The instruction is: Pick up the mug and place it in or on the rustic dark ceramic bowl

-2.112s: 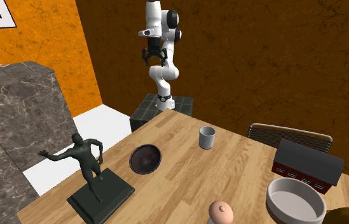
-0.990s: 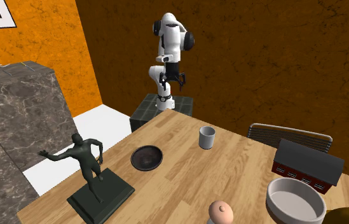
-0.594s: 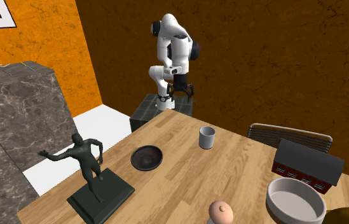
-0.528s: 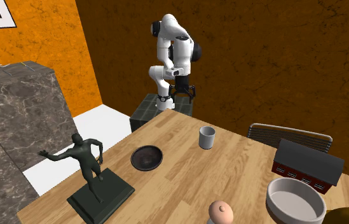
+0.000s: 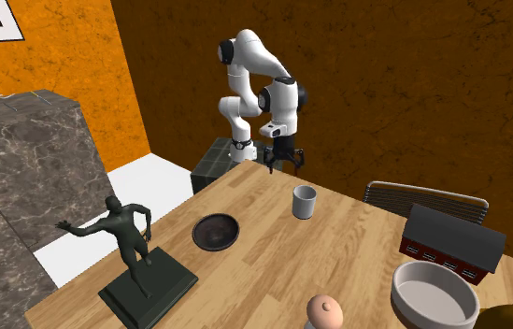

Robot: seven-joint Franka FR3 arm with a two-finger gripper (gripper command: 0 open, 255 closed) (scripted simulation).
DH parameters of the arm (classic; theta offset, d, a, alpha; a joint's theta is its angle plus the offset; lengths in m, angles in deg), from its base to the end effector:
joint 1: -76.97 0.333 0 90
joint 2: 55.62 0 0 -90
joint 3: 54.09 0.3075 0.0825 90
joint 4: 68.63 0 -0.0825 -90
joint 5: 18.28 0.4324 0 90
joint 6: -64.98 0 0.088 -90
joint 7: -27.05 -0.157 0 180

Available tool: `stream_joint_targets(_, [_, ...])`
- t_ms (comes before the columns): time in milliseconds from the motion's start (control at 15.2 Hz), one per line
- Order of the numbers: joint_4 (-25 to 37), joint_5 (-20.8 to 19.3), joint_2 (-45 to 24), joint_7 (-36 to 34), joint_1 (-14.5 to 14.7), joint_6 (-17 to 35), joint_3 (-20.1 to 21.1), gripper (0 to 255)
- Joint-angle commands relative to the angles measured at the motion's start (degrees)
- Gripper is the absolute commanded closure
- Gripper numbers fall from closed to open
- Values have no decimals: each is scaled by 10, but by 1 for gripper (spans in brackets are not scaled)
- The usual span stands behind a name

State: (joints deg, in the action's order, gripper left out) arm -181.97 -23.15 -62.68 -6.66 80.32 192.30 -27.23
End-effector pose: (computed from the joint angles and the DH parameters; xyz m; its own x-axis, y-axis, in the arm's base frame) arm 0.5580 0.3149 0.3434 0.9922 -0.0244 0.1219 -0.0172 -0.9981 -0.0593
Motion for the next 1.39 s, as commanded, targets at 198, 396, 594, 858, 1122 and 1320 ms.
stream_joint_targets(198, [93, -60, -116, -57, 37, 4, -3, 0])
stream_joint_targets(396, [98, -69, -134, -64, 43, 15, -7, 0])
stream_joint_targets(594, [94, -78, -148, -69, 47, 32, -11, 0])
stream_joint_targets(858, [91, -85, -161, -74, 50, 46, -15, 0])
stream_joint_targets(1122, [91, -85, -161, -74, 50, 46, -15, 0])
stream_joint_targets(1320, [91, -85, -161, -74, 50, 46, -15, 255])
